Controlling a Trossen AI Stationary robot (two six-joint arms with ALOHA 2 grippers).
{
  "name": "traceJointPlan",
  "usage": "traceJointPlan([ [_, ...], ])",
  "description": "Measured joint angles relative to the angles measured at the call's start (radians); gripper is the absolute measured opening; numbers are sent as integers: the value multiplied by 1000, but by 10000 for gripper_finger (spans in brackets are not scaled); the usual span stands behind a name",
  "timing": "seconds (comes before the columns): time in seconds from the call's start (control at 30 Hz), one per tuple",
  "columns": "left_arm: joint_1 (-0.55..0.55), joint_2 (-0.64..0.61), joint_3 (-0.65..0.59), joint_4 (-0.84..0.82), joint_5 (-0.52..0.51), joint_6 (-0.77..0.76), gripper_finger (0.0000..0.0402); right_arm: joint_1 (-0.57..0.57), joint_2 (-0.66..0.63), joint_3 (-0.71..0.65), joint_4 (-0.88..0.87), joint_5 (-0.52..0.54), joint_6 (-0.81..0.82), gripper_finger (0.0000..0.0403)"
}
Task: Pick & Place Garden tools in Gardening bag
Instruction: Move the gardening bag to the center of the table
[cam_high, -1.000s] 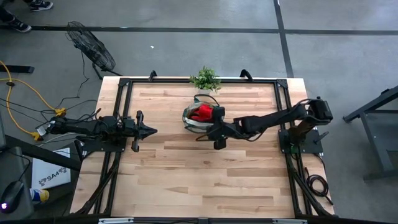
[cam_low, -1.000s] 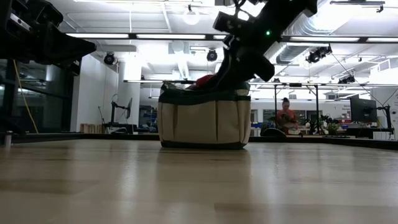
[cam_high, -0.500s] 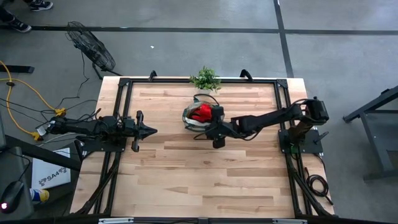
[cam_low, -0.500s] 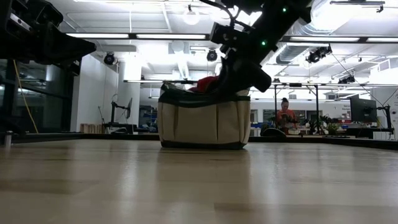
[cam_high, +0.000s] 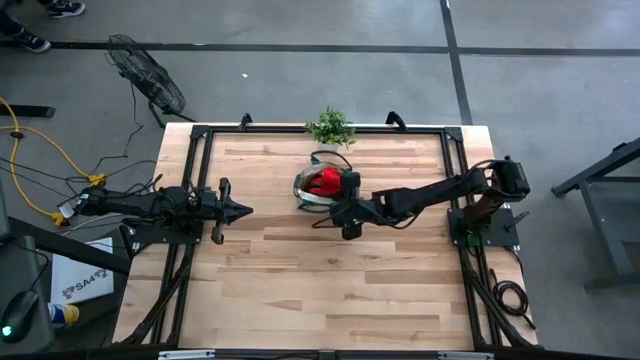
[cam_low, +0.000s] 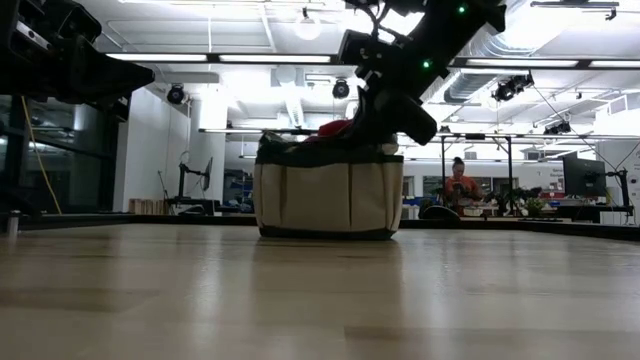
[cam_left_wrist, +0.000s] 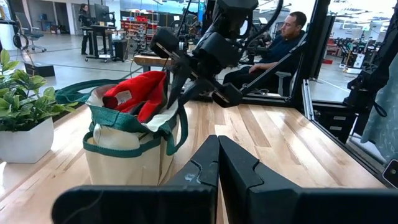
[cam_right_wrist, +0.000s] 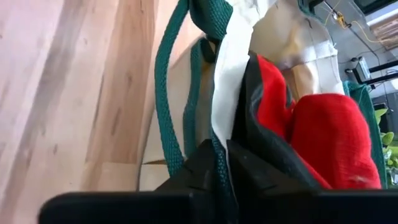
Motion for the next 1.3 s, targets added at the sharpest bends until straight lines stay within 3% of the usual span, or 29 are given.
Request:
traceJointPlan([
  [0.17, 0, 0, 0, 0, 0, 0, 0, 19, -8, 0, 0, 0, 40, 8],
  [0.37, 0, 0, 0, 0, 0, 0, 0, 31, -54, 0, 9, -31, 122, 6],
  [0.63, 0, 0, 0, 0, 0, 0, 0, 14, -140, 0, 17, -264, 304, 5],
  [1.03, 0, 0, 0, 0, -1, 0, 0, 3, -144, 0, -56, -529, 358, 5],
  [1.3, 0, 0, 0, 0, -1, 0, 0, 4, -144, 0, -126, -562, 394, 5],
])
